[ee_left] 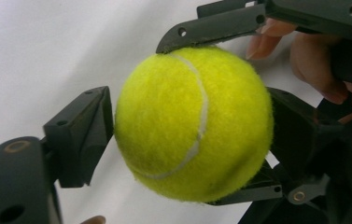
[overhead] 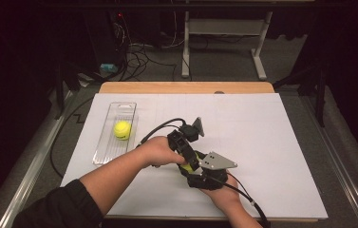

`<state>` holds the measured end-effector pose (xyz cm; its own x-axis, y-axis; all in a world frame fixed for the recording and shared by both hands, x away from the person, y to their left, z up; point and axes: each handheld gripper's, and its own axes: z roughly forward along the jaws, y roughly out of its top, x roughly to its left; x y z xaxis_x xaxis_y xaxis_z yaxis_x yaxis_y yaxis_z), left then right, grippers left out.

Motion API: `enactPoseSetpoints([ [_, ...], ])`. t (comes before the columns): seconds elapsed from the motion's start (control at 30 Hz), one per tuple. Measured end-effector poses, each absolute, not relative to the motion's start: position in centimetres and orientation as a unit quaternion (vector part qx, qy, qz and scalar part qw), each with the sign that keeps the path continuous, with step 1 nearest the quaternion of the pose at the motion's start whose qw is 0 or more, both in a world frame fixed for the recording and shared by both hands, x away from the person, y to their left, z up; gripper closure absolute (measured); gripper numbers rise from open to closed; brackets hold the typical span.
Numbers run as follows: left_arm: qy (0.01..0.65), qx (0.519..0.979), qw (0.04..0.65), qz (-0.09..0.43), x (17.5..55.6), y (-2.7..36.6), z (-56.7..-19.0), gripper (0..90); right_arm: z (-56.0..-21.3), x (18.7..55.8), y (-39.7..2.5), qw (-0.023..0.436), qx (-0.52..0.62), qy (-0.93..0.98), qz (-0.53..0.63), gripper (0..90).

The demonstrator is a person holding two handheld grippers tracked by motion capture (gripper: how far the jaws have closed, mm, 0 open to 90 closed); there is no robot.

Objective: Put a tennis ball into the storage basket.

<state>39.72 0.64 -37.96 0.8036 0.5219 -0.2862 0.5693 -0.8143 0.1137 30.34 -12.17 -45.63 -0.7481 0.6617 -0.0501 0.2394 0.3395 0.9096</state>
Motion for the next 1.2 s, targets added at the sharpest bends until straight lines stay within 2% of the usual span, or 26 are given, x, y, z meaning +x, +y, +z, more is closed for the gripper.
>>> enactPoseSetpoints([
  [0.07,0.287,0.945,0.097,-0.122,39.67,0.61,-37.91,25.0,-45.65,30.37,-12.16,0.211,0.286,0.789,0.501,27.2],
  [0.2,0.286,0.946,0.097,-0.120,39.65,0.62,-37.90,25.9,-45.68,30.39,-12.14,0.211,0.285,0.789,0.501,27.2],
  [1.07,0.288,0.947,0.092,-0.108,39.56,0.50,-37.64,26.7,-45.83,30.45,-12.07,0.220,0.282,0.784,0.508,25.5],
  [1.2,0.287,0.948,0.091,-0.108,39.69,0.64,-37.52,26.7,-45.85,30.45,-12.03,0.217,0.286,0.783,0.508,22.4],
])
